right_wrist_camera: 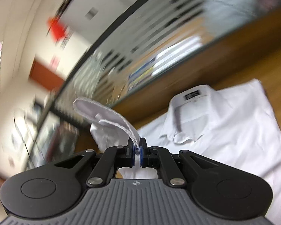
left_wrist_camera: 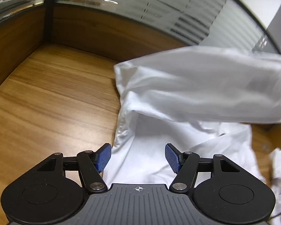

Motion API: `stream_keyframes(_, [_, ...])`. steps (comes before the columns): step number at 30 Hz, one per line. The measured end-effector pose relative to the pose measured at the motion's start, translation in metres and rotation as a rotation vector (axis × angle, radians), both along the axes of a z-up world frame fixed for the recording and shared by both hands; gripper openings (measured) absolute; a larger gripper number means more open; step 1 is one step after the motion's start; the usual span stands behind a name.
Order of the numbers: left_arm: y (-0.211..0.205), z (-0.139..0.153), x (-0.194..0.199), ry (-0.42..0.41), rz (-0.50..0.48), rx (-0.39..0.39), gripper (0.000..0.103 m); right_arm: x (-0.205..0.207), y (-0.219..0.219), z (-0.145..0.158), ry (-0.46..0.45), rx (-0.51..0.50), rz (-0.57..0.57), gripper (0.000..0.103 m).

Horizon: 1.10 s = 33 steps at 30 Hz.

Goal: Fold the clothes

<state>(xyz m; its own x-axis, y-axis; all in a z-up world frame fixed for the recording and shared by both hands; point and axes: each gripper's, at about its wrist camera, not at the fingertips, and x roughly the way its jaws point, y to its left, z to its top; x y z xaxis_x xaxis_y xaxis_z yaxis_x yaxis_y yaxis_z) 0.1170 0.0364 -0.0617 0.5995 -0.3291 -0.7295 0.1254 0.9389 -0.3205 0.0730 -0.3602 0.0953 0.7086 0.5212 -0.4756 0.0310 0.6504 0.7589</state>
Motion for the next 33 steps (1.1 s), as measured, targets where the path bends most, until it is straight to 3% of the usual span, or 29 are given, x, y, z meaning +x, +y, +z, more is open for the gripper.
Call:
stream_keyframes(6, [-0.030, -0.022, 0.030, -0.016, -0.035, 0.137, 0.066, -0.028, -0.049, -0.018, 0.080, 0.076, -0.210, 0.005])
stream_keyframes(9, [-0.038, -0.028, 0.036, -0.019, -0.044, 0.216, 0.037, -0.039, -0.063, -0.033, 0.132, 0.099, -0.276, 0.005])
stream_keyframes(13, [-0.034, -0.027, 0.035, -0.054, -0.039, 0.281, 0.032, -0.057, -0.075, -0.056, 0.178, 0.138, -0.343, 0.005])
stream_keyframes(15, [-0.023, -0.026, 0.039, -0.046, -0.034, 0.262, 0.032, -0.067, -0.076, -0.065, 0.194, 0.124, -0.368, 0.005])
stream_keyframes(18, [-0.007, -0.025, 0.045, -0.030, -0.040, 0.230, 0.035, -0.084, -0.071, -0.082, 0.247, 0.078, -0.358, 0.005])
stream_keyframes(24, [0.011, -0.020, 0.036, -0.027, -0.150, 0.255, 0.039, -0.115, -0.054, -0.124, 0.368, -0.061, -0.311, 0.005])
stream_keyframes(29, [0.026, -0.017, 0.021, -0.007, -0.200, 0.283, 0.037, -0.129, -0.034, -0.148, 0.430, -0.197, -0.239, 0.007])
stream_keyframes(33, [0.038, -0.017, 0.018, 0.017, -0.187, 0.267, 0.035, -0.133, -0.020, -0.157, 0.479, -0.285, -0.148, 0.026])
